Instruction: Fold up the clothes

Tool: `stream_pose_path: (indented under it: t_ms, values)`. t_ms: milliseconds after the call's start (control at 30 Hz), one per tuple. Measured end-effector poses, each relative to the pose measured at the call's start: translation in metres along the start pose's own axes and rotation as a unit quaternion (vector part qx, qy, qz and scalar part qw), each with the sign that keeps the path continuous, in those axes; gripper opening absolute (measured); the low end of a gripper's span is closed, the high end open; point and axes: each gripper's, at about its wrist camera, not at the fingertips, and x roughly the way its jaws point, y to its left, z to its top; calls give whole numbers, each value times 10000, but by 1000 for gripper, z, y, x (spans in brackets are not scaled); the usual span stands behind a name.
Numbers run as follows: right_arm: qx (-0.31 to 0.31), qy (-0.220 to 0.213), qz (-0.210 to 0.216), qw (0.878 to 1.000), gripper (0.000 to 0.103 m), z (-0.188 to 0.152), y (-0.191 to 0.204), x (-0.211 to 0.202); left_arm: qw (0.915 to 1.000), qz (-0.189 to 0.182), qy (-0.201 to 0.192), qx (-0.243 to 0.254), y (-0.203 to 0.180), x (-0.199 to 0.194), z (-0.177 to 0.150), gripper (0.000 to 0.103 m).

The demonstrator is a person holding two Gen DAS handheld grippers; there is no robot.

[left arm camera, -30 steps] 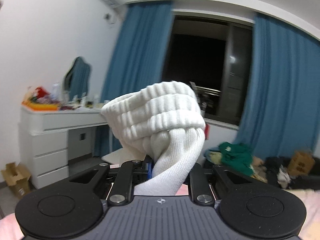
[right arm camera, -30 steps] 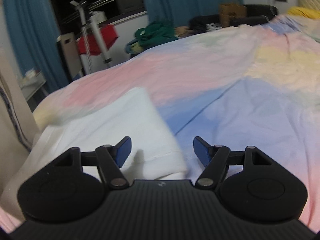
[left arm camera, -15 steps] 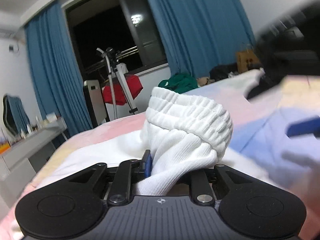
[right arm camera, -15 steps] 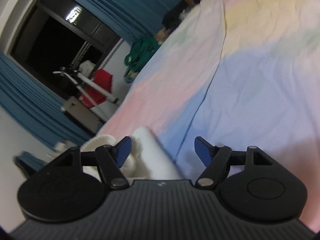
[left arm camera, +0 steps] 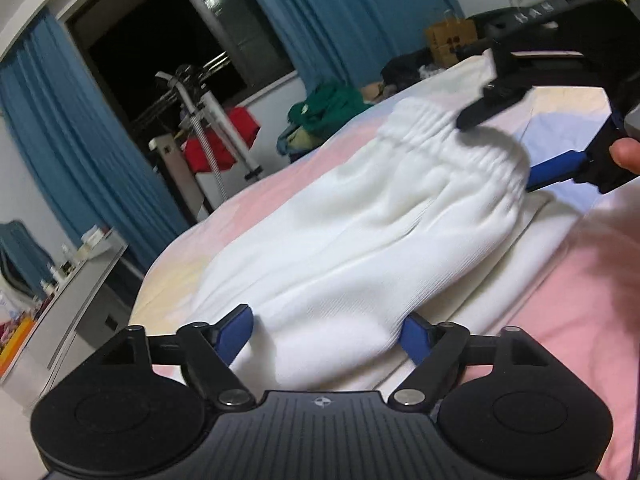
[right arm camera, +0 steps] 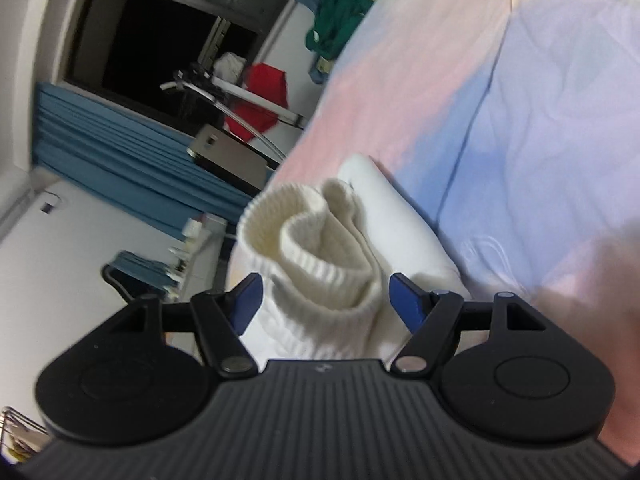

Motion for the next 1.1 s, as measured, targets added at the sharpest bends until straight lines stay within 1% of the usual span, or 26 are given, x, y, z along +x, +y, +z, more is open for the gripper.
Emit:
stream_pose_path:
  t_ms: [33, 100, 133, 233, 300, 433, 533, 633, 700, 767, 800, 900, 1000, 1033, 1100]
  values:
    - [-24, 60, -40, 10000, 72, -2, 1, 1, 9999, 17, 50, -119, 9, -10, -14, 81]
    - [4, 248, 32, 9997, 72, -6, 3, 4, 9989, 20, 206, -420, 35, -25, -40, 81]
    - [18, 342, 68, 9994, 72, -9, 3, 5, 9980, 64, 277, -572, 45, -28, -48, 81]
    - [-7, 506, 108, 9987, 73, -18, 9, 8, 9945, 343, 366, -915, 66, -30, -51, 79]
    - [-91, 476, 19, 9988, 73, -22, 13, 12, 9916, 478, 387, -1138, 80, -33, -51, 79]
    - [-395, 483, -252, 9977, 74, -29, 23, 29, 9842, 373, 531, -1650, 109, -34, -57, 79]
    - [-534, 249, -346, 9977, 75, -30, 31, 41, 9834, 377, 511, -1702, 115, -39, -62, 80]
    - [-957, -45, -466, 9943, 74, -32, 41, 45, 9820, 354, 495, -1786, 116, -43, -65, 80]
    - [-1299, -235, -628, 9893, 60, -32, 48, 48, 9804, 259, 428, -1904, 112, -47, -67, 80]
    - [-1442, -366, -751, 9860, 53, -30, 48, 48, 9779, 139, 331, -2058, 110, -45, -67, 81]
    - [-1426, -428, -738, 9861, 48, -28, 48, 46, 9780, 128, 288, -2063, 105, -45, -67, 81]
    - [-1414, -667, -578, 9860, 42, -21, 50, 36, 9801, 118, 151, -1975, 97, -49, -68, 82]
    - [-1500, -974, -381, 9831, 41, -15, 58, 19, 9813, 111, -48, -1923, 93, -54, -67, 84]
    - [-1530, -1083, -360, 9816, 41, -13, 59, 13, 9820, 122, -136, -1882, 91, -56, -67, 88]
    - [-1501, -1317, -406, 9790, 41, -8, 57, 0, 9825, 233, -187, -1836, 88, -55, -66, 89]
